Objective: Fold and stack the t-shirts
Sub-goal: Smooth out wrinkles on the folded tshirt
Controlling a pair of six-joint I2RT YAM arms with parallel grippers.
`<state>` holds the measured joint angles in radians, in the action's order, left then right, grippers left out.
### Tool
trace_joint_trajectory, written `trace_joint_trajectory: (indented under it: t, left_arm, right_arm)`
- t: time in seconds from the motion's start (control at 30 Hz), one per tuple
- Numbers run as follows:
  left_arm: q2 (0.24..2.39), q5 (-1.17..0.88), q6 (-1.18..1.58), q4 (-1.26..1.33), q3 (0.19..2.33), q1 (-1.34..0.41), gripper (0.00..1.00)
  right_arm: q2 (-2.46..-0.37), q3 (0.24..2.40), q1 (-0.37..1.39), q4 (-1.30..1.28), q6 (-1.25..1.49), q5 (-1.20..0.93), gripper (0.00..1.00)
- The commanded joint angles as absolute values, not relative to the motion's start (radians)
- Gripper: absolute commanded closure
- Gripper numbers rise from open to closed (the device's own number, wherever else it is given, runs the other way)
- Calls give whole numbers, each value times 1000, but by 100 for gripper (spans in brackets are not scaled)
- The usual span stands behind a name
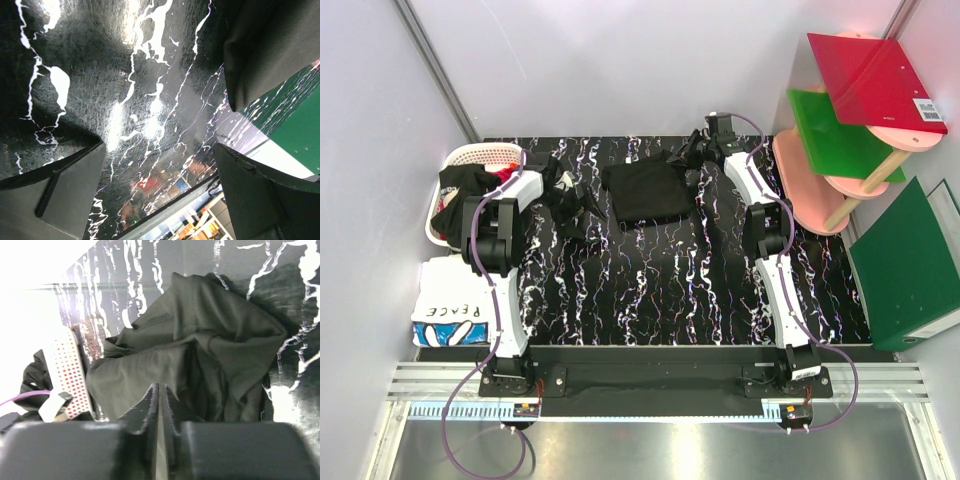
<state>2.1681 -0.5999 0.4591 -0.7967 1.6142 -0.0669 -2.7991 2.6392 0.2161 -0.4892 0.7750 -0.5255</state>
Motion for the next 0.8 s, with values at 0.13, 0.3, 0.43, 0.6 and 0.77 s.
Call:
trace_joint_trajectory:
  t: [0.13,0.3,0.43,0.6,0.77]
  left_arm:
    - [2169,-611,425,-796,1591,-72,1]
    - [2175,-614,423,-798,1592,-74,1]
    - [2177,-617,422,-796,1591,-75,1]
    - [2174,-621,423,-799,1586,-74,1]
    - [2166,-620,420,-801,1577,-75,1]
  right_arm:
    - [-2703,2559,195,-453,733,-486,45]
    - [-2697,2557,189,-454,732,-489,41]
    - [-2733,2586,190,-449,759,-517,43]
    - [-2836,2644,176,-426,817,-624,50]
    - [-2850,2643,173,-393,839,-686,74]
